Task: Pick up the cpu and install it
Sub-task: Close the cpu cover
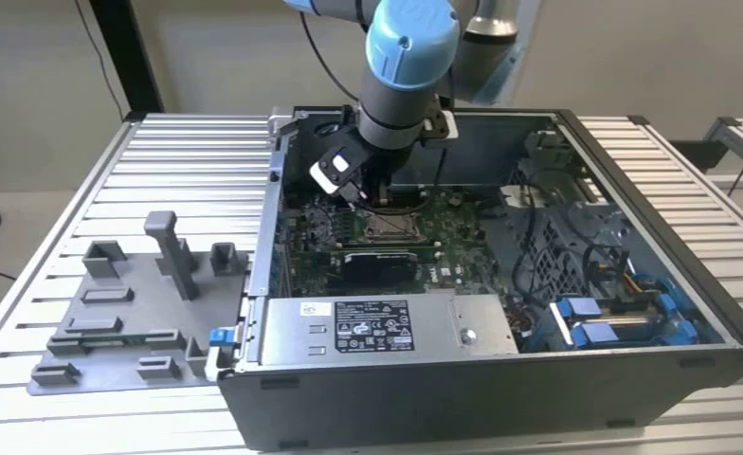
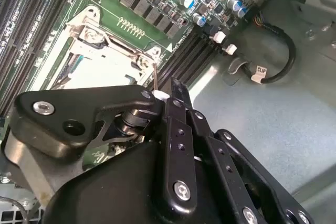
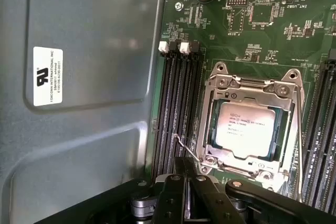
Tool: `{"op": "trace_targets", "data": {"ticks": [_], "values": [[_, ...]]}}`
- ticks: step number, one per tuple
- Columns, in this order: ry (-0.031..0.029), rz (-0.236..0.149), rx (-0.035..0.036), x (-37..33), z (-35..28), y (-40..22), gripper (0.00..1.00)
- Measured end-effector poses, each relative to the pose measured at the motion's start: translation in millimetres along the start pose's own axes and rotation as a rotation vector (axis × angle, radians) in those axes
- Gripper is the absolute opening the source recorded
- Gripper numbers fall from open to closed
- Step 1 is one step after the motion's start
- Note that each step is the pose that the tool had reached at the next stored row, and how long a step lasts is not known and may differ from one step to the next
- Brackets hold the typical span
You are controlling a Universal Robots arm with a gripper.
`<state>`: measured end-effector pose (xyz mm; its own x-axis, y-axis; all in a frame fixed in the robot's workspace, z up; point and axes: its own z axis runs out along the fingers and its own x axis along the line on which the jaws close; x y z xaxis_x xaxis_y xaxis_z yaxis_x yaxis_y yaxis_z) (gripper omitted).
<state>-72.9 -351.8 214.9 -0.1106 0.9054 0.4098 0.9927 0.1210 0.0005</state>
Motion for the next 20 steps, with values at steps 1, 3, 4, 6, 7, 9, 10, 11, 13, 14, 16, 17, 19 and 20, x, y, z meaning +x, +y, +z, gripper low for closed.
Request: {"op": "trace_targets", "data": {"ticks": [1,3,4,6,7,9,10,11,13,14,16,17,19,20], "values": [[0.0,0.0,0.0,-0.1,0.1,0.5,0.0],[0.0,0.0,0.0,-0.4,0.3,1.7,0.0],[0.0,0.0,0.0,-0.5,0.5,2.3,0.0],[0.0,0.0,0.0,-0.8,0.7,3.8,0.0],[0.0,0.0,0.0,-1.0,0.8,4.4,0.0],[0.0,0.0,0.0,-1.2,1.1,5.5,0.0],[0.0,0.0,0.0,-1.3,1.2,5.9,0.0],[0.0,0.0,0.0,-1.4,1.3,6.5,0.0],[0.0,0.0,0.0,-1.7,1.5,7.7,0.0],[0.0,0.0,0.0,-1.9,1.6,8.4,0.0],[-0.0001,0.0,0.0,-2.2,1.8,9.9,0.0],[0.0,0.0,0.0,-2.3,1.9,10.7,0.0],[0.0001,0.0,-0.0001,-2.6,2.1,12.5,0.0],[0.0,0.0,0.0,-2.8,2.1,13.5,0.0]]}}
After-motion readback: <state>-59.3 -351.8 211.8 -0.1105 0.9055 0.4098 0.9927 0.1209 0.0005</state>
